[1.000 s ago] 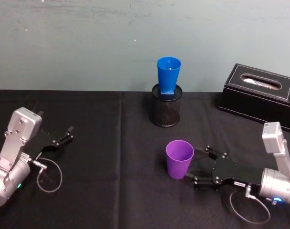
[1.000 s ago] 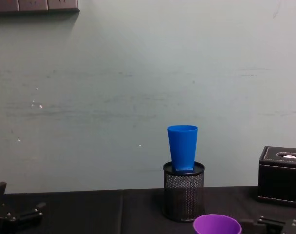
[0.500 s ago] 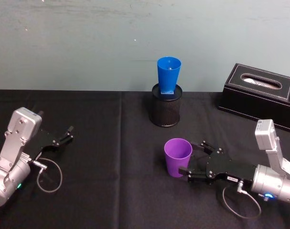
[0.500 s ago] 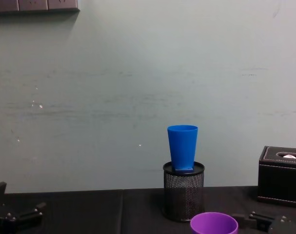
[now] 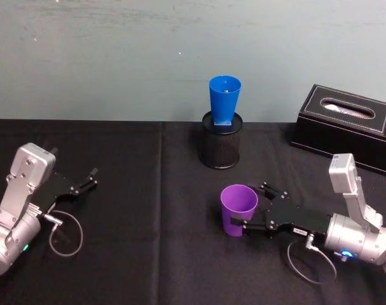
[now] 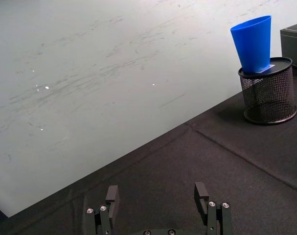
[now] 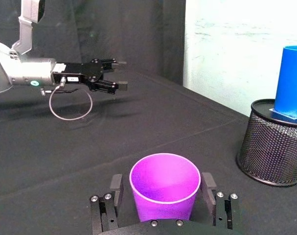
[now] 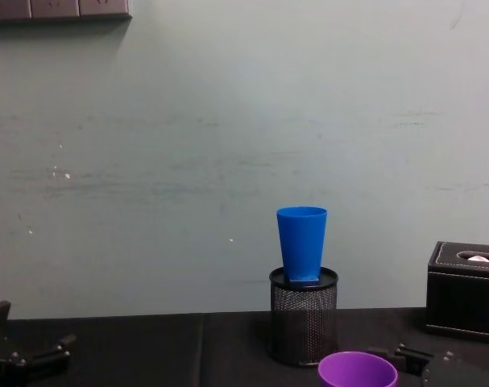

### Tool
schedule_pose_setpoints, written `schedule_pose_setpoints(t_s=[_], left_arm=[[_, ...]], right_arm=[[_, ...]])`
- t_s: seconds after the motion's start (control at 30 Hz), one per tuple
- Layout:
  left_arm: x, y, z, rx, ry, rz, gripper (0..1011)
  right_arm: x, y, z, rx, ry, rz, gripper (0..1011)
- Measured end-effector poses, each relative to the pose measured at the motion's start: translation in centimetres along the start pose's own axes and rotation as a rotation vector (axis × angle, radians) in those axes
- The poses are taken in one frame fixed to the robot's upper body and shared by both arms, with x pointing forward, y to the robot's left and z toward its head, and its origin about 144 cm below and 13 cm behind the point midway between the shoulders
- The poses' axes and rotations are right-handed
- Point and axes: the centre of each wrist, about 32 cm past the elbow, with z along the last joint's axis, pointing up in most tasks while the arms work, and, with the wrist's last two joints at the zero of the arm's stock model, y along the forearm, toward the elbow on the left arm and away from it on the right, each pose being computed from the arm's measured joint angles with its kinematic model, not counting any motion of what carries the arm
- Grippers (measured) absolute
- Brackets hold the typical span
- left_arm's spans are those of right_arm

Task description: Pick up one cup with a gripper and tap it against the other cup.

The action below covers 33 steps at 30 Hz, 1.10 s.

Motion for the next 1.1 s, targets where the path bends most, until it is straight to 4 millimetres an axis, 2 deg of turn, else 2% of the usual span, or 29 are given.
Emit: schedule_pose_setpoints(t_s=[0.27,0.73,0.9,1.03,1.1], left_arm=[[0.0,0.0,0.0,0.0,0.0,0.0,1011],[0.0,0.0,0.0,0.0,0.0,0.0,1011],[0.0,0.0,0.0,0.0,0.0,0.0,1011],[0.0,0.0,0.0,0.0,0.0,0.0,1012],[0.0,0.0,0.0,0.0,0.0,0.0,1011]], right_arm=[[0.44,0.75,-0.15,0.0,0.006,0.007,1003],[0.41,0.83,-0.25,0.002,0.01,0.008,1002],[0.4,0.83,-0.26,0.002,0.01,0.009,920],[0.39,0.82,-0.26,0.002,0.01,0.009,817],[0.4,0.82,-0.26,0.002,0.01,0.01,808]])
